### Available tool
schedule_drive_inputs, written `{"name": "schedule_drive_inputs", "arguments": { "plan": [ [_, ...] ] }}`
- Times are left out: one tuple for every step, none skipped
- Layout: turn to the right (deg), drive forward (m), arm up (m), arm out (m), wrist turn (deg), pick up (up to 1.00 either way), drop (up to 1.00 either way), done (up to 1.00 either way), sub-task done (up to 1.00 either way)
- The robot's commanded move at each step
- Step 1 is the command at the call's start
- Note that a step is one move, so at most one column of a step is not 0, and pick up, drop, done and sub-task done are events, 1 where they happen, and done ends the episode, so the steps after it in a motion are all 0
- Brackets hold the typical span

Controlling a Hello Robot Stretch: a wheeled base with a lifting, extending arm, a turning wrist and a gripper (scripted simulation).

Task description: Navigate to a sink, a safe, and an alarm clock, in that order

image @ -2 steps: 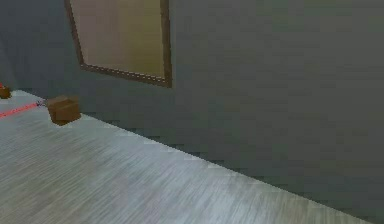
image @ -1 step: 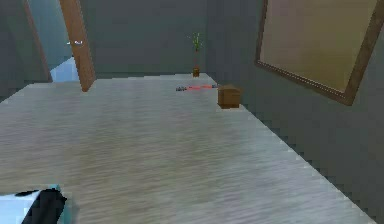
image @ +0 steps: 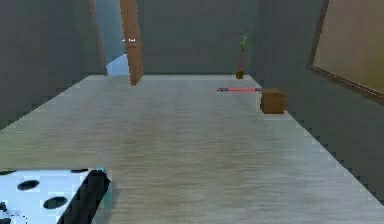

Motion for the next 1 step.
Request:
{"name": "schedule_drive_inputs", "arguments": {
  "plan": [
    [0.0,1.00,0.00,0.00,0.0,0.00,0.00,0.00,0.00]
  ]
}}
